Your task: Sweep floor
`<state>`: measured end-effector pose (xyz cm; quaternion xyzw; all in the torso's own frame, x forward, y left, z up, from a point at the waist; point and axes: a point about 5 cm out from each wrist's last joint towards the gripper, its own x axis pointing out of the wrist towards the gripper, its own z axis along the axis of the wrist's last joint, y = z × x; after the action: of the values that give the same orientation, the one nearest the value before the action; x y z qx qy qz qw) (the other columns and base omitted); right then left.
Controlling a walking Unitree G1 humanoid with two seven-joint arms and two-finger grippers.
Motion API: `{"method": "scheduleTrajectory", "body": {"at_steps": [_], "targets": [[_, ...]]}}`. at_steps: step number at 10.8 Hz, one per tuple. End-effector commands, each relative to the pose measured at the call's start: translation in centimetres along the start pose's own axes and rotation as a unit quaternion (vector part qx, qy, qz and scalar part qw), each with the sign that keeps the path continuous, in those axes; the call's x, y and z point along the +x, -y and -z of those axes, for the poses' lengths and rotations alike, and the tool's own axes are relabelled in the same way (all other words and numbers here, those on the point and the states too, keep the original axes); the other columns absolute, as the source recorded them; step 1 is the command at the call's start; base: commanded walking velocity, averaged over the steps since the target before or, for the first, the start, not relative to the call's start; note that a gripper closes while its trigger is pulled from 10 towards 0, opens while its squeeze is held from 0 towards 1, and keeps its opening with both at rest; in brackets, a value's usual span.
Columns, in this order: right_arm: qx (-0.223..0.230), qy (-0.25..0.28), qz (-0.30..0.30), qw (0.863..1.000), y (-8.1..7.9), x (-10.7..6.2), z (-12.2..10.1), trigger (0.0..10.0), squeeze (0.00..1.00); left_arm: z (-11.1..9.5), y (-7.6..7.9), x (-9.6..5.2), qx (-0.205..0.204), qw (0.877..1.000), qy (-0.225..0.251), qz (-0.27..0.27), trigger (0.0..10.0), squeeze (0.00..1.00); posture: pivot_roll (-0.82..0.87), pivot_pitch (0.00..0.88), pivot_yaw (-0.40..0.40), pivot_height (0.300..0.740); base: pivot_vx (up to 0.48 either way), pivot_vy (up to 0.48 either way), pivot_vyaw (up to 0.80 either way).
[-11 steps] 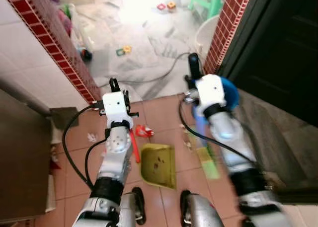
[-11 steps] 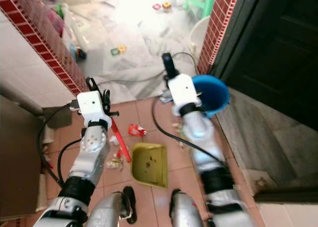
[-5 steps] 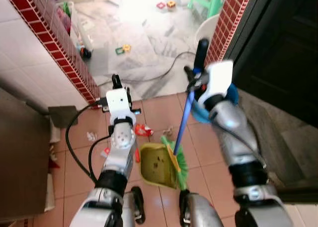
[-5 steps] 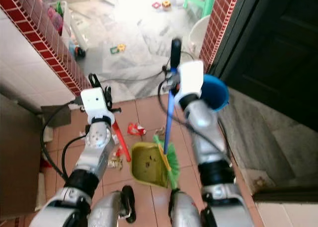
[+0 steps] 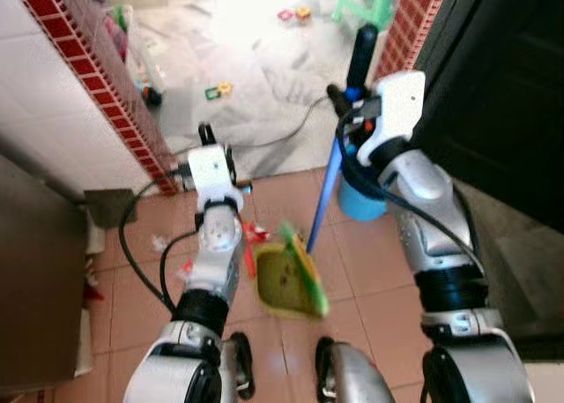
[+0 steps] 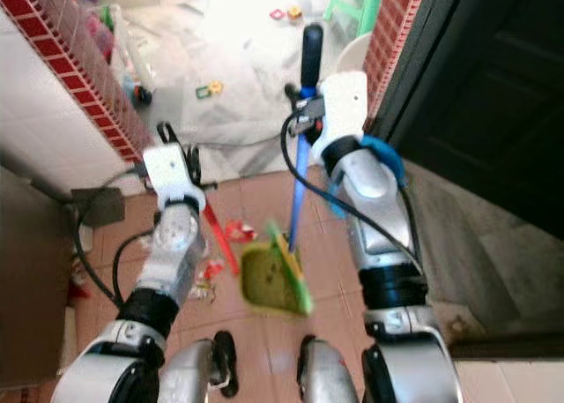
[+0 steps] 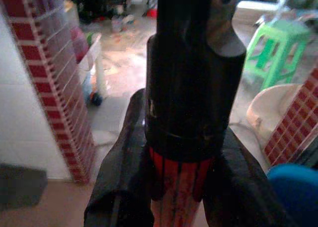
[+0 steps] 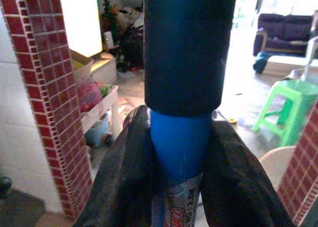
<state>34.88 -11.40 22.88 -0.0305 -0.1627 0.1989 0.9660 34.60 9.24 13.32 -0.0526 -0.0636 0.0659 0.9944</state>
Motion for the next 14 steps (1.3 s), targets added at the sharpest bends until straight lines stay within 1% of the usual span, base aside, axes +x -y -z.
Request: {"method": "scheduleTrajectory", "body": {"at_steps": [1, 2, 3, 4, 5, 6, 7, 8, 10, 11, 12, 13, 14], "targets": [[-0.016, 0.027, -0.003, 0.999, -0.2, 0.5, -1.1, 10.0, 0.0, -2.6, 0.2, 0.5, -0.017, 0.999, 0.05, 0.006, 10.0, 0.0, -0.14, 0.095, 0.007, 0.74, 0.0, 0.0, 0.0], [-0.055, 0.059, 0.006, 0.997, 0.1, 0.9, -2.3, 10.0, 0.0, -3.4, 0.2, 0.5, -0.018, 0.998, 0.064, 0.009, 10.0, 0.0, -0.14, 0.093, 0.008, 0.74, 0.0, 0.0, 0.0], [-0.103, 0.091, 0.017, 0.99, 0.4, 1.3, -3.5, 10.0, 0.0, -4.5, 0.3, 0.5, -0.015, 0.996, 0.081, 0.018, 10.0, 0.0, -0.13, 0.094, 0.014, 0.74, 0.0, 0.0, 0.0], [-0.129, 0.096, 0.018, 0.987, 0.5, 1.4, -3.7, 10.0, 0.0, -5.1, 0.5, 0.5, -0.014, 0.996, 0.088, 0.028, 10.0, 0.0, -0.13, 0.094, 0.015, 0.74, 0.0, 0.0, 0.0], [-0.131, 0.09, 0.026, 0.987, 0.9, 1.3, -3.3, 10.0, 0.0, -6.4, 0.5, 0.5, -0.003, 0.993, 0.115, 0.035, 10.0, 0.0, -0.13, 0.096, 0.017, 0.74, 0.0, 0.0, 0.0], [-0.132, 0.082, 0.033, 0.987, 1.0, 1.0, -2.5, 10.0, 0.0, -7.2, 0.0, 0.4, 0.029, 0.988, 0.144, 0.04, 10.0, 0.0, -0.12, 0.106, 0.024, 0.74, 0.0, 0.0, 0.0], [-0.134, 0.078, 0.033, 0.987, 0.8, 0.7, -1.9, 10.0, 0.0, -6.5, -0.5, 0.3, 0.04, 0.99, 0.131, 0.034, 10.0, 0.0, -0.12, 0.114, 0.028, 0.74, 0.0, 0.0, 0.0], [-0.138, 0.072, 0.033, 0.987, 0.7, 0.3, -1.3, 10.0, 0.0, -5.2, -1.2, 0.2, 0.055, 0.992, 0.109, 0.028, 10.0, 0.0, -0.13, 0.123, 0.034, 0.74, 0.0, 0.0, 0.0], [-0.141, 0.056, 0.036, 0.988, 0.9, -0.3, -0.4, 10.0, 0.0, -3.5, -1.6, -0.1, 0.079, 0.993, 0.089, 0.024, 10.0, 0.0, -0.14, 0.133, 0.038, 0.74, 0.0, 0.0, 0.0], [-0.14, 0.048, 0.038, 0.988, 1.0, -0.6, 0.1, 10.0, 0.0, -1.8, -1.7, -0.4, 0.109, 0.991, 0.069, 0.02, 10.0, 0.0, -0.15, 0.137, 0.039, 0.74, 0.0, 0.0, 0.0], [-0.139, 0.045, 0.036, 0.989, 0.9, -0.8, 0.3, 10.0, 0.0, -0.3, -1.7, -0.9, 0.121, 0.991, 0.051, 0.02, 10.0, 0.0, -0.15, 0.14, 0.038, 0.74, 0.0, 0.0, 0.0], [-0.134, 0.043, 0.036, 0.989, 0.8, -0.9, 0.4, 10.0, 0.0, 0.2, -1.7, -1.1, 0.105, 0.994, 0.036, 0.015, 10.0, 0.0, -0.15, 0.144, 0.036, 0.74, 0.0, 0.0, 0.0], [-0.097, 0.033, 0.036, 0.994, 0.5, -1.6, 1.0, 10.0, 0.0, 0.0, -1.3, -1.5, 0.052, 0.998, 0.027, 0.029, 10.0, 0.0, -0.14, 0.139, 0.028, 0.74, 0.0, 0.0, 0.0]]}}
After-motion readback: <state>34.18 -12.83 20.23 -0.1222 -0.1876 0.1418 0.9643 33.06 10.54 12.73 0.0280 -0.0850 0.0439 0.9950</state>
